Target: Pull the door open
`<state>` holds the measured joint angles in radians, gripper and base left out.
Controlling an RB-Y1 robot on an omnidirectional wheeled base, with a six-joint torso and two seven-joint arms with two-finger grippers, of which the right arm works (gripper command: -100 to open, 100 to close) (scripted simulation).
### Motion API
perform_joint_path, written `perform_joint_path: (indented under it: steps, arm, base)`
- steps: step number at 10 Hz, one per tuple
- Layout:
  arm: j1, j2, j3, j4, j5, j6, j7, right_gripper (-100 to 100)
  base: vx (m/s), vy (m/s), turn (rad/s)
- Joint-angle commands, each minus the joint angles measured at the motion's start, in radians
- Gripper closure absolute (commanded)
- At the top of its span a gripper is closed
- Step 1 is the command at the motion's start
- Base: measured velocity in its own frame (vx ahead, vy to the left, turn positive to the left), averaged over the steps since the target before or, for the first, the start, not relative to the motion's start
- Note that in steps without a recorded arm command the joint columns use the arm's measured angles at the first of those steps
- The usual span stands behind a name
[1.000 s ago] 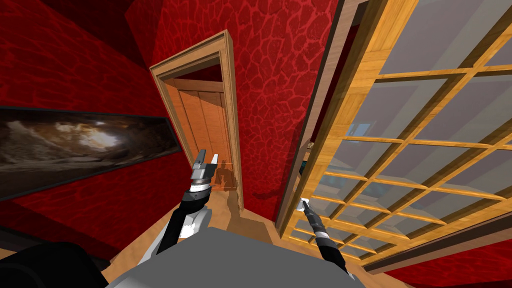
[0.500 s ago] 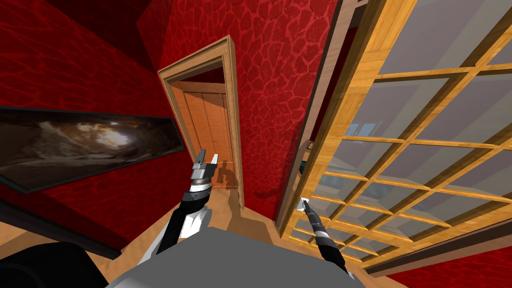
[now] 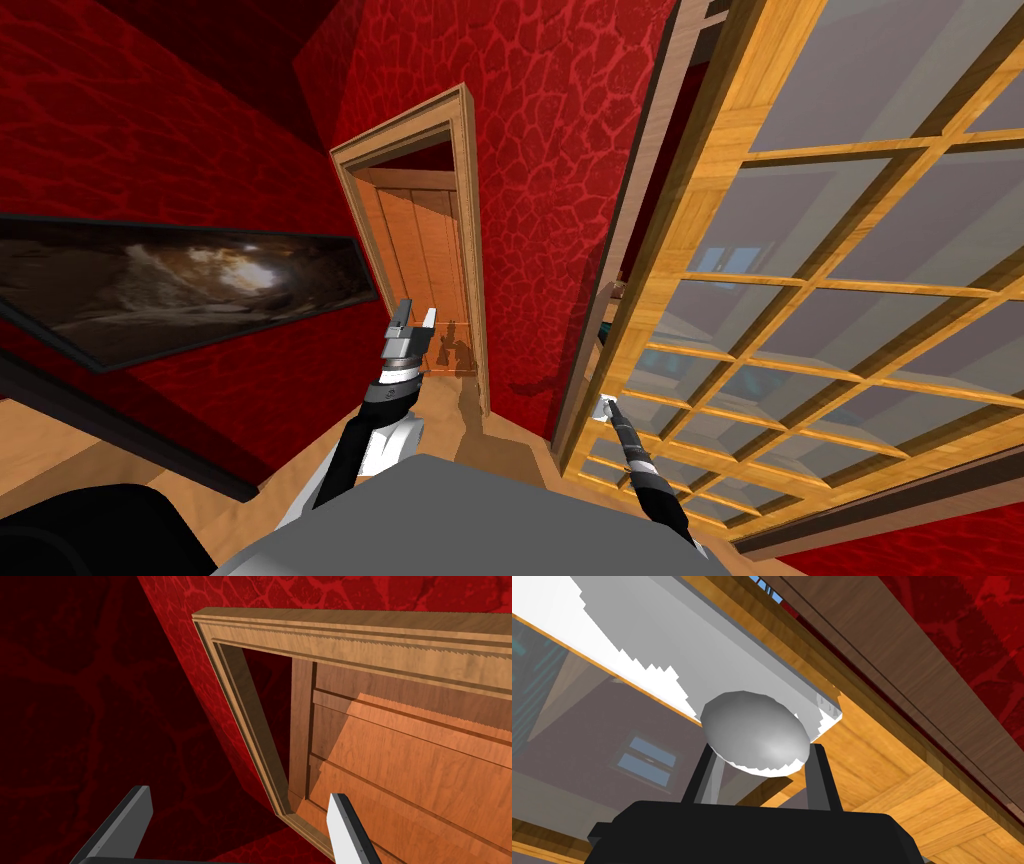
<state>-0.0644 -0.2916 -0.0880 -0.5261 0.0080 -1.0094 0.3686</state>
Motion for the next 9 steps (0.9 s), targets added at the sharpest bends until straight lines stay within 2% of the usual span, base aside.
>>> perform_joint_path:
  steps: [1, 2, 3, 7, 9]
  arm:
    - [0.020, 0.014, 0.011, -0.039, 0.004, 0.017, -0.011, 100]
    - [0.020, 0.014, 0.011, -0.024, 0.004, 0.017, -0.011, 100]
    - [0.020, 0.014, 0.011, -0.039, 0.004, 0.017, -0.011, 100]
    - [0.018, 0.015, 0.025, -0.042, -0.031, 0.024, -0.124, 100]
    - [0.018, 0.015, 0.025, -0.042, -0.031, 0.024, -0.131, 100]
  base:
    - [0.000, 0.000, 0.000]
    - [0.000, 0.000, 0.000]
    - [-0.001, 0.000, -0.016]
    - [-0.033, -0.020, 0.055]
    - [-0.016, -0.008, 0.010]
